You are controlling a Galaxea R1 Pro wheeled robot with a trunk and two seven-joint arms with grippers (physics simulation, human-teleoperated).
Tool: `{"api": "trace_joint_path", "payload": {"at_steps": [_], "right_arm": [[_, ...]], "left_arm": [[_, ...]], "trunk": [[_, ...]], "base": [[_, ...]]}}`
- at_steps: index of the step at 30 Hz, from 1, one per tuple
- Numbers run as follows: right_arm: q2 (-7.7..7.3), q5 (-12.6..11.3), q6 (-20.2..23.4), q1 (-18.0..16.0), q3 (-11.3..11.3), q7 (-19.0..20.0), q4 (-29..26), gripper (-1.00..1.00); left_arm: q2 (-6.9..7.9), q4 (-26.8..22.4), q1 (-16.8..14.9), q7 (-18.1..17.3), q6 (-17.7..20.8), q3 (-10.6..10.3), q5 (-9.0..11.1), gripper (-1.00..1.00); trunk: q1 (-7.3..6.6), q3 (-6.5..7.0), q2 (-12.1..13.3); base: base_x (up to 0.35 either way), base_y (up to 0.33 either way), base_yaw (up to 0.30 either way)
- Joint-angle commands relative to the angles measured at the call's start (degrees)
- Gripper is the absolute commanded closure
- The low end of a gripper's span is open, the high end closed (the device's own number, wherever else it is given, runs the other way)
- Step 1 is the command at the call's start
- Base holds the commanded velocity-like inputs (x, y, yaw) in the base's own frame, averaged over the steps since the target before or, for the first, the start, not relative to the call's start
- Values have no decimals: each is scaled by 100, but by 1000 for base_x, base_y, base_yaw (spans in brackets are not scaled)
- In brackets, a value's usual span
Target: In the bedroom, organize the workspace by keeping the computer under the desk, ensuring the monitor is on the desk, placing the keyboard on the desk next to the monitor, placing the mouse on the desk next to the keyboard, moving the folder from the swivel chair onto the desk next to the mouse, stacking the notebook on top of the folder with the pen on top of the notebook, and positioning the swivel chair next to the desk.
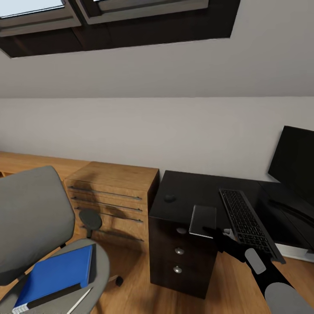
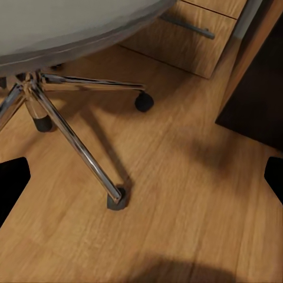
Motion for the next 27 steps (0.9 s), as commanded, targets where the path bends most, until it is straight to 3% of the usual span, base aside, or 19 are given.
{"api": "trace_joint_path", "payload": {"at_steps": [1, 6, 27], "right_arm": [[2, -19, 41, -5, -23, 10, 0, 100], [2, -18, 41, -5, -23, 10, 2, 100], [2, -25, 41, -5, -23, 16, 9, 100]], "left_arm": [[0, 5, -4, -24, -14, -42, 61, -100], [0, 6, -4, -24, -15, -41, 61, -100], [1, 6, -4, -24, -21, -41, 61, -100]], "trunk": [[22, -24, -45], [132, -114, -245], [132, -114, -245]], "base": [[0, 0, 0], [0, 0, 0], [0, 0, 0]]}}
